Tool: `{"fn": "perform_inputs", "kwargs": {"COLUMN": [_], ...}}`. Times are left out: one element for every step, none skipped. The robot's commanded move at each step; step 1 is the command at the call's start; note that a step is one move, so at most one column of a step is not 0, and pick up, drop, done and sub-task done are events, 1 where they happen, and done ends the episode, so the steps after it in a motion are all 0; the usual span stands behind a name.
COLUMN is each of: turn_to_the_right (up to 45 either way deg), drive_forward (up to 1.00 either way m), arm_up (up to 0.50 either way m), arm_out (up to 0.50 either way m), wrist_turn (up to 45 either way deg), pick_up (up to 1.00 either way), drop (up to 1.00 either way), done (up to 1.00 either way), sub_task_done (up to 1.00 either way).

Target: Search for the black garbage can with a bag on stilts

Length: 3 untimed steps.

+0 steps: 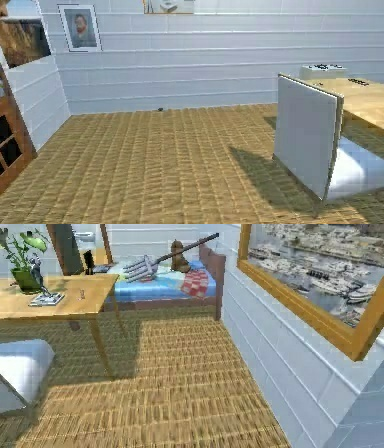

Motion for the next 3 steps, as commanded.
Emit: {"fn": "perform_inputs", "kwargs": {"turn_to_the_right": [0.0,3.0,0.0], "drive_forward": [1.0,0.0,0.65], "arm_up": [0.0,0.0,0.0], "arm_out": [0.0,0.0,0.0], "wrist_turn": [0.0,0.0,0.0], "pick_up": [0.0,0.0,0.0], "drop": [0.0,0.0,0.0], "done": [0.0,0.0,0.0], "sub_task_done": [0.0,0.0,0.0]}}
